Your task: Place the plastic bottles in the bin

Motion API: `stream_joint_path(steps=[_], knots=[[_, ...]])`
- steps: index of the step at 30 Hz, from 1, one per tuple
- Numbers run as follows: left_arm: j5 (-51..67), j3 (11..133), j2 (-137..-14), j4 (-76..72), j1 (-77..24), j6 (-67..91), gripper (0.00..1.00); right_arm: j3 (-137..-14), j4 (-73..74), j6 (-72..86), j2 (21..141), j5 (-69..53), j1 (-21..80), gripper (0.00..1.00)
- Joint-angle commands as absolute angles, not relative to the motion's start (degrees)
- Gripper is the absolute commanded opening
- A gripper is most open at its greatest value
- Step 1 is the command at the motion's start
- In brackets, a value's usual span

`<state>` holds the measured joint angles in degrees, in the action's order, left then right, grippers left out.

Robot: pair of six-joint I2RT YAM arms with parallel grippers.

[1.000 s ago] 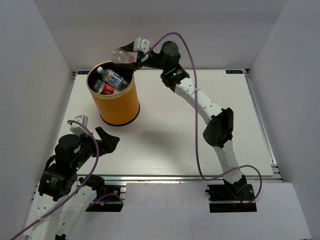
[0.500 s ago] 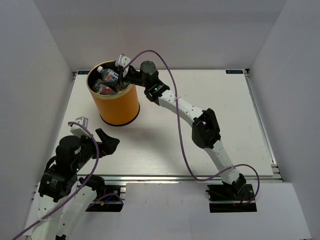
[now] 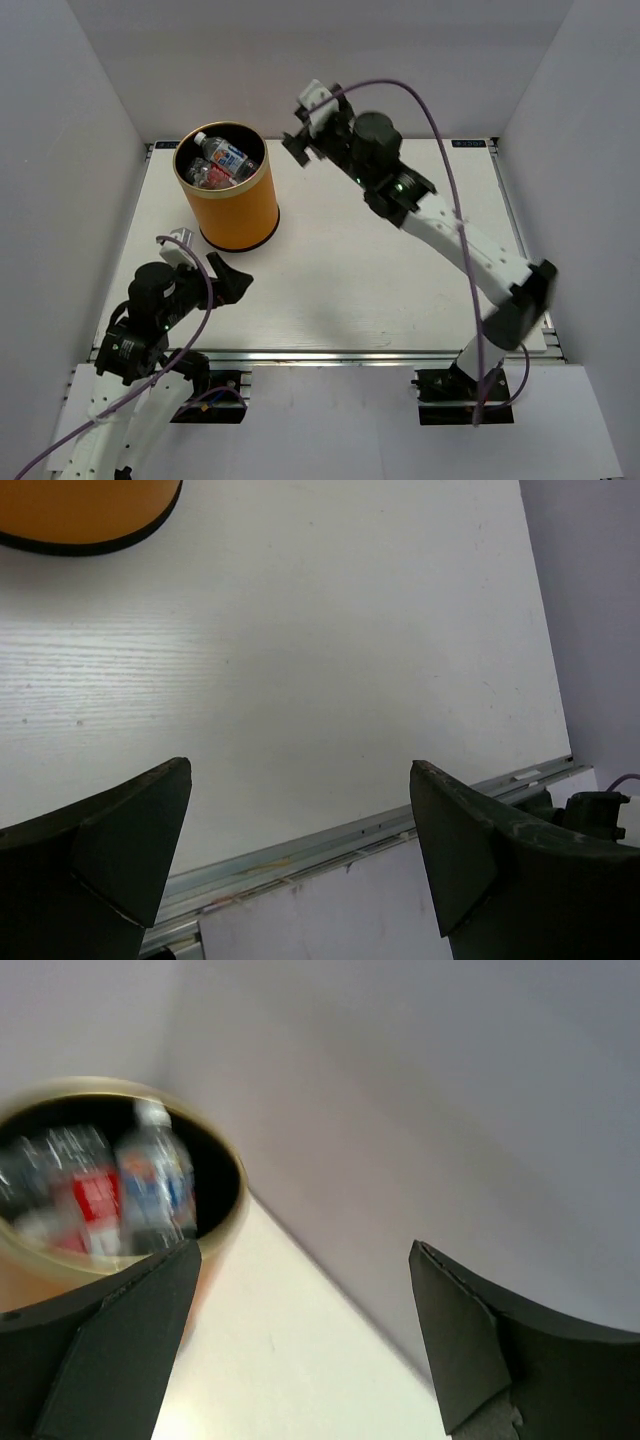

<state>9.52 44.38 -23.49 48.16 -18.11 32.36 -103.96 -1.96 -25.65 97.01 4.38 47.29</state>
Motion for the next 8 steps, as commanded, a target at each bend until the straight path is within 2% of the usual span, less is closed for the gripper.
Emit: stream_joint_path(steps=[1, 6, 8], knots=[[13.53, 43.51, -25.22, 41.49, -17.84, 30.85, 1.0, -84.67, -1.39, -28.82, 90.11, 25.04, 49.57, 0.9], [16.34, 42.98, -28.73, 36.4, -17.84, 29.09, 1.0, -69.89, -0.45, -27.95, 73.43, 28.56, 49.04, 0.9], [16.35, 42.46, -30.31, 34.81, -18.54, 28.48, 1.0, -62.97, -0.52, -28.21, 70.85, 28.92, 48.87, 0.9]])
